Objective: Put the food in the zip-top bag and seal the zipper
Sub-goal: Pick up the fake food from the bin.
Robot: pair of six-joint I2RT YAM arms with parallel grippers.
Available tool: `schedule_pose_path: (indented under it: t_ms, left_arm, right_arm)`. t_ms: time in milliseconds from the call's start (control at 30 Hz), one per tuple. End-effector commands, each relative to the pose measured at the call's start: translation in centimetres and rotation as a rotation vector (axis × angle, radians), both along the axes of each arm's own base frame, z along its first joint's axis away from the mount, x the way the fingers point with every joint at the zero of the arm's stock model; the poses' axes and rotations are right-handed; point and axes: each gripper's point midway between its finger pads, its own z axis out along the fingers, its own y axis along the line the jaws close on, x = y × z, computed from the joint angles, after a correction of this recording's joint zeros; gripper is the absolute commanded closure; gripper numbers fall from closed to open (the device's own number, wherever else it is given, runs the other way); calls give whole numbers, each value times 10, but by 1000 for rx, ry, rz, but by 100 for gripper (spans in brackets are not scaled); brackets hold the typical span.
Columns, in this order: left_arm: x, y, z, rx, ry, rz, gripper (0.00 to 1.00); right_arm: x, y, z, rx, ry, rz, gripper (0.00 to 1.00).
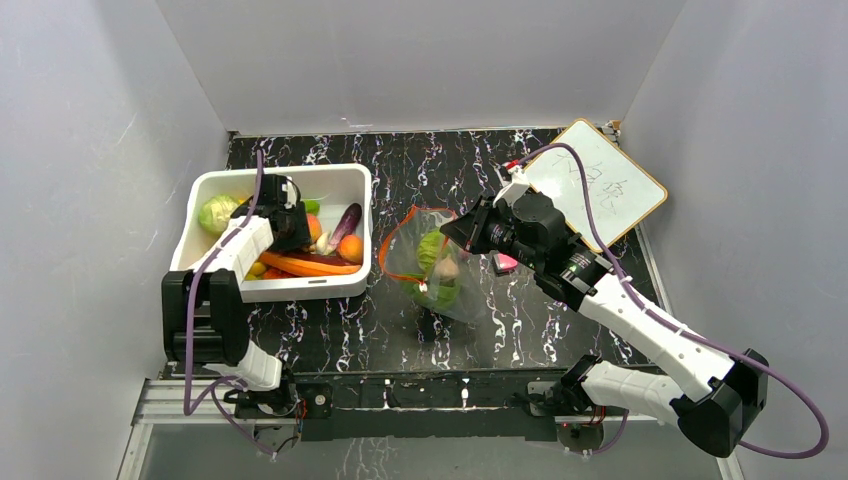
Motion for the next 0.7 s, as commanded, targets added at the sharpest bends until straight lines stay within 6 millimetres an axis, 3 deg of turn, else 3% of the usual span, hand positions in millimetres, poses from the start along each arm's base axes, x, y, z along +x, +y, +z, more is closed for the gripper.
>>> schedule_pose_path:
  t_ms: [0,67,167,667]
  left_arm:
    - [1,-5,20,-33,-41,-23,65]
    - [3,-7,31,-37,-68,-27,73]
    - [6,-12,45,-65,-105,-36,77]
    - [13,-27,108,-146,-263,-61,80]
  right_arm:
    - [1,1,49,108,-129,-5,100]
    - [1,1,48,105,-127,-6,100]
    - [1,1,48,107,-124,-2,100]
    - [2,2,43,106,-102,-7,100]
